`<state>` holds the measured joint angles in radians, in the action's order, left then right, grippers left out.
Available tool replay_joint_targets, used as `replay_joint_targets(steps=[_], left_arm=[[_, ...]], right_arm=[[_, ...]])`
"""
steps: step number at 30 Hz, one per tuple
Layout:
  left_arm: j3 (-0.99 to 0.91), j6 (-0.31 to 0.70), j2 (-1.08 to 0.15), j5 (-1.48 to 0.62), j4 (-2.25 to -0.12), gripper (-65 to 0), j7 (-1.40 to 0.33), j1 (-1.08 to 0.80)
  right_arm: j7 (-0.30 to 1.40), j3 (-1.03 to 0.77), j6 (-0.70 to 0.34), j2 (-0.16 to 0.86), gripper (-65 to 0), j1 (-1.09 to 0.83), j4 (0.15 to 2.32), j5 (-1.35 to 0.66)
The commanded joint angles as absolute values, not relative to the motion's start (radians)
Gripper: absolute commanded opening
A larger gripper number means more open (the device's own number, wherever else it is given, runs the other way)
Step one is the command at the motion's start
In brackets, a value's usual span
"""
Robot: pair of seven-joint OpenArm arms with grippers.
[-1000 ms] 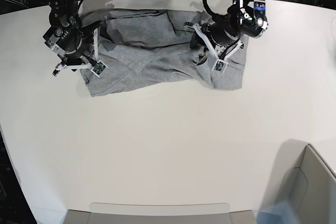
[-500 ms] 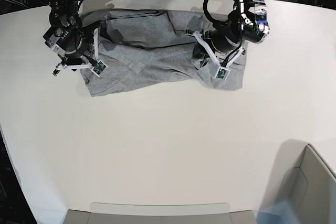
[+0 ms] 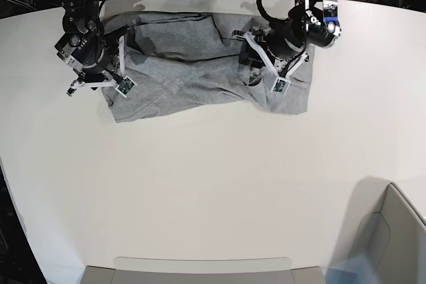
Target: Fold the T-shirt properly
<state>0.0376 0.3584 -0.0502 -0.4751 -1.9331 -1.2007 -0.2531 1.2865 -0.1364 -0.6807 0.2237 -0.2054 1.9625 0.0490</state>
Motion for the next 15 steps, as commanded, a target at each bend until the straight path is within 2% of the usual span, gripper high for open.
replay_joint_targets(steps=[1, 6, 13, 15], left_arm=[[0.035, 0.36, -0.051, -0.512, -1.956, -48.6, -1.185, -0.246], [-0.008, 0.363, -0.05, -0.584, -1.956, -49.4, -1.202, -0.246], [-0.079, 0.364, -0.048, -0.633, -1.977, -65.0, -1.205, -0.249], [-0.113, 0.364, -0.048, -0.633, -1.979, -65.0, -1.202, -0.251]], right_arm=[[1.28, -0.14, -0.698, 0.232, -44.1, -0.199, 1.977, 0.05], [1.28, -0.14, -0.698, 0.232, -44.1, -0.2, 1.977, 0.05], [1.28, -0.142, -0.698, 0.232, -44.1, -0.202, 1.977, 0.05], [1.28, -0.142, -0.698, 0.232, -44.1, -0.202, 1.977, 0.05]])
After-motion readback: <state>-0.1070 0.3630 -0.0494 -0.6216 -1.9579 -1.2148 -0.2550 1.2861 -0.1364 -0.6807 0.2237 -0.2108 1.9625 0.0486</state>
